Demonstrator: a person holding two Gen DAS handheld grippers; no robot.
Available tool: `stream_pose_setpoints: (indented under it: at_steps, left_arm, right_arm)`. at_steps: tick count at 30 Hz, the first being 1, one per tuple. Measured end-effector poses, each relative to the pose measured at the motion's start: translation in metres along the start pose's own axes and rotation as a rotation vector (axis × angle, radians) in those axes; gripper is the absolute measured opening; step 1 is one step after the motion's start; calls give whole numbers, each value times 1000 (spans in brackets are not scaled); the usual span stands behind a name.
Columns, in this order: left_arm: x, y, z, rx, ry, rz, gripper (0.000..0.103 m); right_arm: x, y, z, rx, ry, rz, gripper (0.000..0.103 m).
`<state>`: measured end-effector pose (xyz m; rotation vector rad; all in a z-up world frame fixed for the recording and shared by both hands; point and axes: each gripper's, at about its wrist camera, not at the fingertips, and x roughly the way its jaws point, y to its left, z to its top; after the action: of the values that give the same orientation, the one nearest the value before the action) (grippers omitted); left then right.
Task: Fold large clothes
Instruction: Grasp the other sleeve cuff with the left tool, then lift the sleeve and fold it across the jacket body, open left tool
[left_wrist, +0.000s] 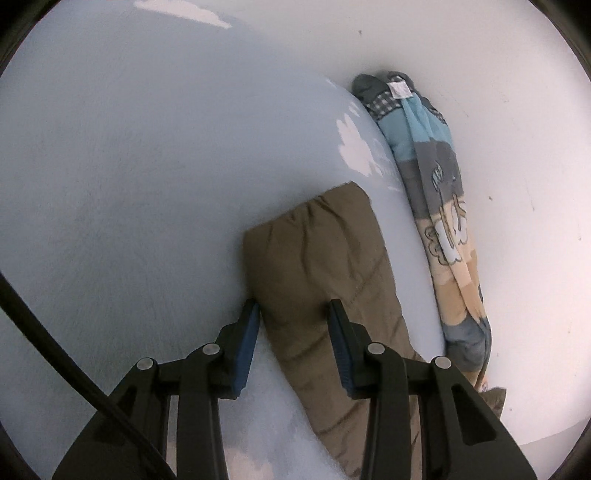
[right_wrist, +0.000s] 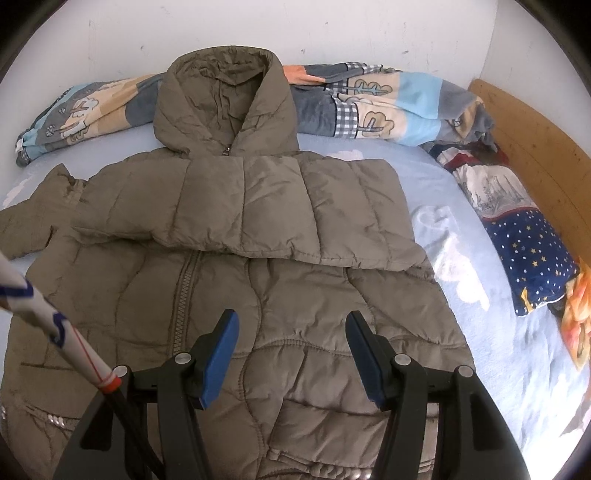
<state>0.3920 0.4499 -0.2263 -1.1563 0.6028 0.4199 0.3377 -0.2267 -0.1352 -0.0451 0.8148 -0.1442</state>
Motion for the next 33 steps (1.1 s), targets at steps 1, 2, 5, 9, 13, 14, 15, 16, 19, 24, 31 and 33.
stream_pose_setpoints:
  at_steps: [1, 2, 5, 9, 13, 14, 15, 16, 19, 24, 31, 33]
  left_arm:
    - [2, 3, 0, -14, -4, -10, 37]
    - [4, 4, 0, -29, -10, -23, 37]
    - [6, 8, 0, -64, -34, -69, 37]
    - [3, -1, -1, -26, -58, -98, 14]
    - [-21, -35, -6, 80, -118, -87, 12]
    - [-30, -48, -9, 121, -131, -100, 12]
    - [-38, -61, -13, 156, -139, -118, 12]
    - [-45, -72, -15, 183, -149, -129, 12]
    - [-70, -109, -28, 275, -172, -190, 12]
    - [-104, -167, -61, 408, -148, -295, 12]
    - [-139, -248, -147, 624, -71, -453, 12]
    - [-145, -267, -176, 683, -38, -490, 12]
  right_arm:
    - [0, 0, 0, 1, 1, 2, 64]
    - [0, -1, 0, 2, 1, 2, 64]
    - [2, -1, 0, 3, 4, -2, 64]
    - [6, -5, 0, 17, 12, -8, 64]
    - [6, -11, 2, 48, 10, -11, 64]
    - [5, -14, 3, 60, 7, -9, 64]
    - [3, -16, 4, 72, 2, -7, 64]
    - [2, -18, 4, 79, -1, -6, 64]
    - [-4, -25, 6, 107, -18, -4, 64]
    - [-13, -39, 7, 155, -38, 0, 64]
    - [-24, -61, 9, 218, -64, 5, 64]
    - [-27, -67, 9, 232, -72, 7, 64]
